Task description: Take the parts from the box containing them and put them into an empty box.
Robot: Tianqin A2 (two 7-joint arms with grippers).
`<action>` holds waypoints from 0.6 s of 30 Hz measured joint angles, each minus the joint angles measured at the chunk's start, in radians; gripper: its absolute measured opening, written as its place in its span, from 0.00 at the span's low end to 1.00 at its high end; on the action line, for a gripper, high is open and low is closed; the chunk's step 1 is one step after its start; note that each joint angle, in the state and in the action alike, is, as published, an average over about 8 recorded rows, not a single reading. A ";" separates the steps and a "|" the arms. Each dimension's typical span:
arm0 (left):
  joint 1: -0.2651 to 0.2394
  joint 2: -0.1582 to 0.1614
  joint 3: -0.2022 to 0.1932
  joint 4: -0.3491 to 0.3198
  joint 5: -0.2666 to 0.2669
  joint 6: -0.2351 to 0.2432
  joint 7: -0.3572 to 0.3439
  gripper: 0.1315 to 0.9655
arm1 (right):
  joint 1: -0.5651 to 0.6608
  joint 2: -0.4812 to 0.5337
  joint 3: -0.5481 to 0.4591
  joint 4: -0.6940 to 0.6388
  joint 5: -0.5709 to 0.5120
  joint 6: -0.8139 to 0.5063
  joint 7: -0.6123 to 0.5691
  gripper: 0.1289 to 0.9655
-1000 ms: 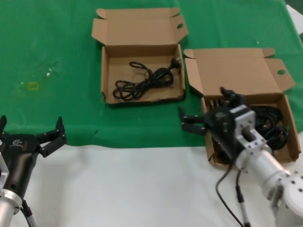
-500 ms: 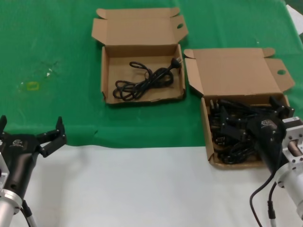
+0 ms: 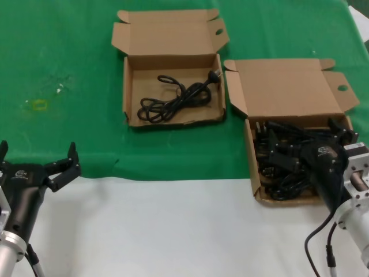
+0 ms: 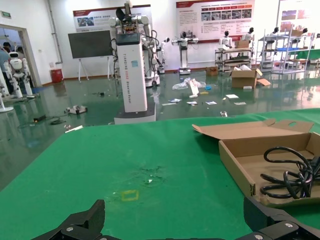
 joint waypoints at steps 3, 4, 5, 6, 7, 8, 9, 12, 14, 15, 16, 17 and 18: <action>0.000 0.000 0.000 0.000 0.000 0.000 0.000 1.00 | 0.000 0.000 0.000 0.000 0.000 0.000 0.000 1.00; 0.000 0.000 0.000 0.000 0.000 0.000 0.000 1.00 | 0.000 0.000 0.000 0.000 0.000 0.000 0.000 1.00; 0.000 0.000 0.000 0.000 0.000 0.000 0.000 1.00 | 0.000 0.000 0.000 0.000 0.000 0.000 0.000 1.00; 0.000 0.000 0.000 0.000 0.000 0.000 0.000 1.00 | 0.000 0.000 0.000 0.000 0.000 0.000 0.000 1.00; 0.000 0.000 0.000 0.000 0.000 0.000 0.000 1.00 | 0.000 0.000 0.000 0.000 0.000 0.000 0.000 1.00; 0.000 0.000 0.000 0.000 0.000 0.000 0.000 1.00 | 0.000 0.000 0.000 0.000 0.000 0.000 0.000 1.00; 0.000 0.000 0.000 0.000 0.000 0.000 0.000 1.00 | 0.000 0.000 0.000 0.000 0.000 0.000 0.000 1.00; 0.000 0.000 0.000 0.000 0.000 0.000 0.000 1.00 | 0.000 0.000 0.000 0.000 0.000 0.000 0.000 1.00; 0.000 0.000 0.000 0.000 0.000 0.000 0.000 1.00 | 0.000 0.000 0.000 0.000 0.000 0.000 0.000 1.00; 0.000 0.000 0.000 0.000 0.000 0.000 0.000 1.00 | 0.000 0.000 0.000 0.000 0.000 0.000 0.000 1.00; 0.000 0.000 0.000 0.000 0.000 0.000 0.000 1.00 | 0.000 0.000 0.000 0.000 0.000 0.000 0.000 1.00; 0.000 0.000 0.000 0.000 0.000 0.000 0.000 1.00 | 0.000 0.000 0.000 0.000 0.000 0.000 0.000 1.00; 0.000 0.000 0.000 0.000 0.000 0.000 0.000 1.00 | 0.000 0.000 0.000 0.000 0.000 0.000 0.000 1.00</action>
